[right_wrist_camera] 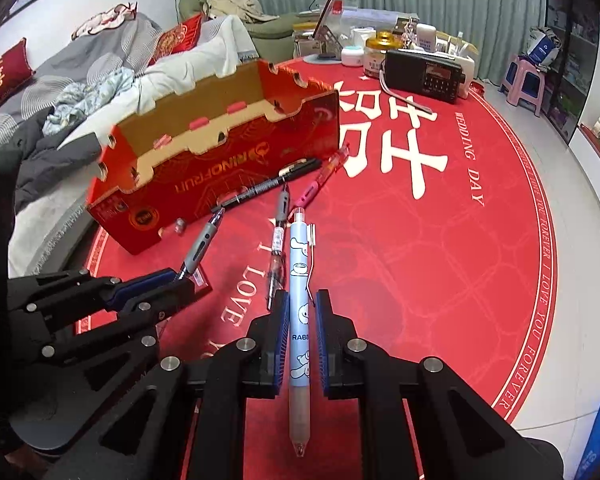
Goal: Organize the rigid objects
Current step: 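Lift grey-grip clear pen with left tool while right tool carries light blue pen toward box, then open left tool dropping grey-grip pen into box while right tool releases light blue pen inside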
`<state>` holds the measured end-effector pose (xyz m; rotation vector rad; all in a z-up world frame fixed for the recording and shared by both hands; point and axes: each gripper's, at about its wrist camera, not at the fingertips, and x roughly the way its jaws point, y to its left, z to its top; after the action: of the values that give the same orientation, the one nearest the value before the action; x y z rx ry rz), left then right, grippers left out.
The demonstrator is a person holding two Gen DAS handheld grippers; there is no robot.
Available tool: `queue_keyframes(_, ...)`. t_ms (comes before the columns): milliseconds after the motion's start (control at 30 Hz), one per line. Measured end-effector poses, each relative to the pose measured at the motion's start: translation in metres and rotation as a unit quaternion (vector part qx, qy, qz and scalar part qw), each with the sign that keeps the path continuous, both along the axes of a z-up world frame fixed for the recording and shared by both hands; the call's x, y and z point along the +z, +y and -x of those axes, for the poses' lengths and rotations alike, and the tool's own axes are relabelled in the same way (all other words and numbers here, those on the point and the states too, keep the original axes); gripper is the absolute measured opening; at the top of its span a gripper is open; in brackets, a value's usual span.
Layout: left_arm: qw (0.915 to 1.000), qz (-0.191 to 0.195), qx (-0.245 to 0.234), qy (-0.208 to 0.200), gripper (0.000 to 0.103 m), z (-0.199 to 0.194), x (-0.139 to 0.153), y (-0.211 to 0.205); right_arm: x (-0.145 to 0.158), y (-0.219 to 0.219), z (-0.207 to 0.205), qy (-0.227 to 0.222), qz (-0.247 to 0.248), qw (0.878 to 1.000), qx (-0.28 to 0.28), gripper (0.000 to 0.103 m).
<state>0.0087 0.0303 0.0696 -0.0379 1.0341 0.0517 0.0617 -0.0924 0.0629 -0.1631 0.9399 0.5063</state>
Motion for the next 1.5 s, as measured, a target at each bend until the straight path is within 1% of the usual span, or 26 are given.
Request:
queue_keyframes(400,0.9997,0.011,0.016,-0.014,0.010,0.001,0.012,0.012,0.016,0.011,0.001,-0.013,-0.012,1.000,0.012,0.014)
queue_keyframes(667,0.9989,0.020,0.029,-0.030,0.010,0.000,0.027,0.023,0.027,0.020,0.001,-0.028,-0.013,0.999,0.023,0.014)
queue_keyframes(933,0.9972,0.028,0.049,-0.048,0.010,-0.005,0.043,0.041,0.045,0.041,-0.004,-0.046,-0.019,0.998,0.040,0.014)
queue_keyframes(1233,0.9953,0.031,0.073,-0.055,0.010,-0.013,0.051,0.065,0.062,0.067,-0.014,-0.063,-0.024,0.996,0.058,0.014)
queue_keyframes(1500,0.9932,0.034,0.091,-0.064,0.010,-0.020,0.059,0.086,0.069,0.091,-0.026,-0.070,-0.026,0.994,0.074,0.014)
